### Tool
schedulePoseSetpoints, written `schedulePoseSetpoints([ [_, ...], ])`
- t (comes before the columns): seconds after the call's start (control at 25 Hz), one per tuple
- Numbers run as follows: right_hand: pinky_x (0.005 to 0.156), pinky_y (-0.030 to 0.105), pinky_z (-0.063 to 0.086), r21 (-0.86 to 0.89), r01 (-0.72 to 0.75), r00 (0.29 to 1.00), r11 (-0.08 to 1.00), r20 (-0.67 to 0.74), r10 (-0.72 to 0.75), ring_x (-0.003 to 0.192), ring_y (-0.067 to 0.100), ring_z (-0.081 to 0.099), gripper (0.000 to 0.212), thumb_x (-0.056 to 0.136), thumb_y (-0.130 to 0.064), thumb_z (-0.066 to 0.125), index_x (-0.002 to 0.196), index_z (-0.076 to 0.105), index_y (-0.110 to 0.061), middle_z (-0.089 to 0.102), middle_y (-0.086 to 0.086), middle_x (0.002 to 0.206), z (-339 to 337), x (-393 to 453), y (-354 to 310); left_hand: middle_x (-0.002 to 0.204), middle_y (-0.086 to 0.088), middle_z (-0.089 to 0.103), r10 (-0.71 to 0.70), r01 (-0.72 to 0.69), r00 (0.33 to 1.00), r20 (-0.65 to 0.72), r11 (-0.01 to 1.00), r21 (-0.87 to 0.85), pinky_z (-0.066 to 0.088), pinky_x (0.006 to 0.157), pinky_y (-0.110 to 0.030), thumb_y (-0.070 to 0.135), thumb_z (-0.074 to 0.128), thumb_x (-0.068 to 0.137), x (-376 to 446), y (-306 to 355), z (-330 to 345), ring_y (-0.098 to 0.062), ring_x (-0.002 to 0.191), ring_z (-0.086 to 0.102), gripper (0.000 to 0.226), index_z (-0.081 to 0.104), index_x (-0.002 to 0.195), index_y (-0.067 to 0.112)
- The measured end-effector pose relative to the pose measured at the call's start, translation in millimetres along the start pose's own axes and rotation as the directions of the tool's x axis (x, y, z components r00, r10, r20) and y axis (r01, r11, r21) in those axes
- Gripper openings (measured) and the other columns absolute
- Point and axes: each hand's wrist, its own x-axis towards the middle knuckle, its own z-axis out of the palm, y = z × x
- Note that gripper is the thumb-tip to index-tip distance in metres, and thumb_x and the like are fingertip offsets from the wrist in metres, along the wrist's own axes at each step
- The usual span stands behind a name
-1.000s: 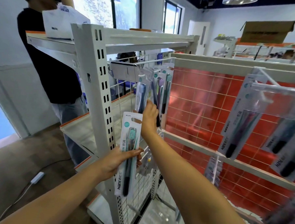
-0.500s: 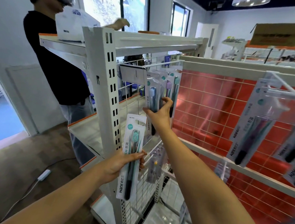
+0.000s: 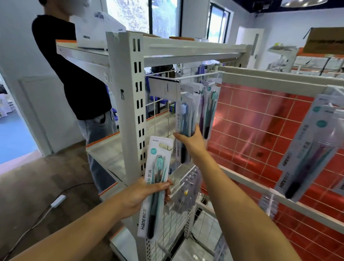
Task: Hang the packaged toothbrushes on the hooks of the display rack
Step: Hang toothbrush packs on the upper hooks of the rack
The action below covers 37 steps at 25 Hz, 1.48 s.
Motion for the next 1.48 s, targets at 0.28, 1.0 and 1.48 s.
schedulePoseSetpoints([
  [0.28,0.082,0.033,0.049,-0.327,0.039,0.994,0.944,0.113,-0.002,0.096,0.021,0.057,0.052,0.077,-0.009,0.070,0.119,0.041,-0.017,0.056,0.003,0.105,-40,-1,-17,0.071,-0.004,0.068,0.020,-0.023,0.997,0.073,0.999,0.032,0.052,0.072,-0.032,0.012,0.073,0.075,6,-9,18,-0.016,0.067,0.066,0.015,0.065,0.086,0.005],
  [1.0,0.073,0.027,0.053,-0.826,0.021,0.943,0.563,0.202,0.263,0.083,0.015,0.058,0.044,0.080,-0.028,0.068,0.114,0.045,-0.010,0.057,0.003,0.100,-58,-37,-69,0.075,-0.009,0.065,-0.008,0.015,0.971,0.240,1.000,-0.025,0.056,0.071,-0.034,0.011,0.067,0.078,-1,-23,35,-0.021,0.071,0.064,0.016,0.063,0.092,0.003],
  [1.48,0.072,0.028,0.053,-0.287,-0.287,0.954,0.914,-0.172,0.245,0.090,0.016,0.059,0.042,0.081,-0.027,0.069,0.113,0.045,-0.015,0.058,0.006,0.105,-80,-137,5,0.068,-0.011,0.067,-0.081,0.121,0.967,0.241,0.980,-0.158,0.057,0.055,-0.032,0.008,0.056,0.077,9,7,31,-0.022,0.058,0.066,0.018,0.061,0.092,-0.001],
])
